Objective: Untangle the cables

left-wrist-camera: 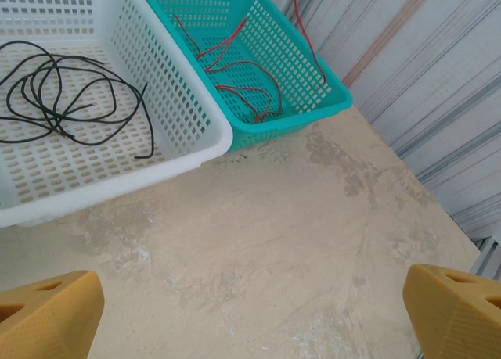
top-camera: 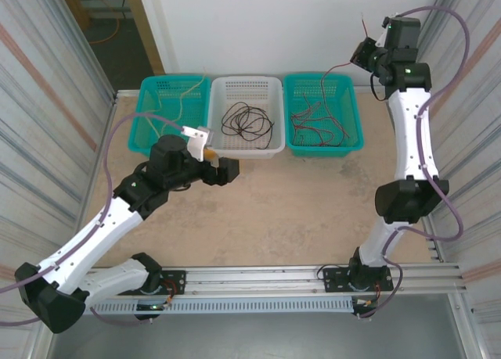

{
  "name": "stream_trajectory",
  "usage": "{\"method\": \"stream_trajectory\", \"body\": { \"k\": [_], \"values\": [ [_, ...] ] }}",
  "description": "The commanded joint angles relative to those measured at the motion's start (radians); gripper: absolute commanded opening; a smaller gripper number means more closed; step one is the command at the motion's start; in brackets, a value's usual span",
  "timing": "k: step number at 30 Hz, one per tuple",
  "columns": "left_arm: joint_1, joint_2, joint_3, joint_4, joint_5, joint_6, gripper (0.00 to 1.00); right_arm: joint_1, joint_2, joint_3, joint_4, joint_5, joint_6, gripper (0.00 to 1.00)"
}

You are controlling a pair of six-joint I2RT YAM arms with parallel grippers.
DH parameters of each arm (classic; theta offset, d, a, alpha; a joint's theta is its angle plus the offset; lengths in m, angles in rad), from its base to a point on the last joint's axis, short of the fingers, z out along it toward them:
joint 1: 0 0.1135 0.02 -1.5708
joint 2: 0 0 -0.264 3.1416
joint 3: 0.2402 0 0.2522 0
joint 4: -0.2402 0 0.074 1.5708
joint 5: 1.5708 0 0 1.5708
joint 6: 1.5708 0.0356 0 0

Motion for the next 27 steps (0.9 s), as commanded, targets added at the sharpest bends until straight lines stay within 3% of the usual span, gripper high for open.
{"method": "stream_trajectory", "body": {
  "k": [1, 4, 5, 9, 13, 16, 21, 23, 27],
  "values": [
    [0.009, -0.033, 0.036, -0.004, -0.021, 0.022, 0.98, -0.014, 0.069, 0.005, -0.044, -0.039, -0.027, 0.03],
    [0.008, -0.036, 0.036, -0.012, -0.022, 0.021, 0.98, -0.029, 0.12, 0.015, -0.075, -0.069, -0.015, 0.26],
    [0.01, -0.038, 0.035, -0.013, -0.026, 0.021, 0.98, -0.031, 0.131, 0.018, -0.083, -0.064, -0.019, 0.29],
    [0.013, -0.037, 0.04, -0.016, -0.034, 0.024, 0.98, -0.04, 0.149, 0.018, -0.117, -0.037, -0.039, 0.37],
    [0.021, -0.027, 0.053, -0.024, -0.045, 0.037, 0.98, -0.035, 0.099, -0.019, -0.129, -0.024, -0.054, 0.37],
    [0.028, -0.021, 0.057, -0.026, -0.066, 0.045, 0.98, -0.017, -0.008, -0.122, -0.085, -0.01, -0.058, 0.41],
    [0.031, -0.029, 0.056, -0.007, -0.146, 0.098, 0.99, 0.047, -0.29, -0.461, 0.047, 0.032, -0.073, 0.5],
    [0.031, -0.033, 0.048, 0.008, -0.234, 0.12, 0.99, 0.082, -0.426, -0.613, 0.109, 0.061, -0.073, 0.59],
    [0.033, -0.036, -0.027, 0.109, -0.52, 0.188, 0.99, 0.194, -0.705, -0.915, 0.21, 0.207, -0.076, 0.76]
  ]
}}
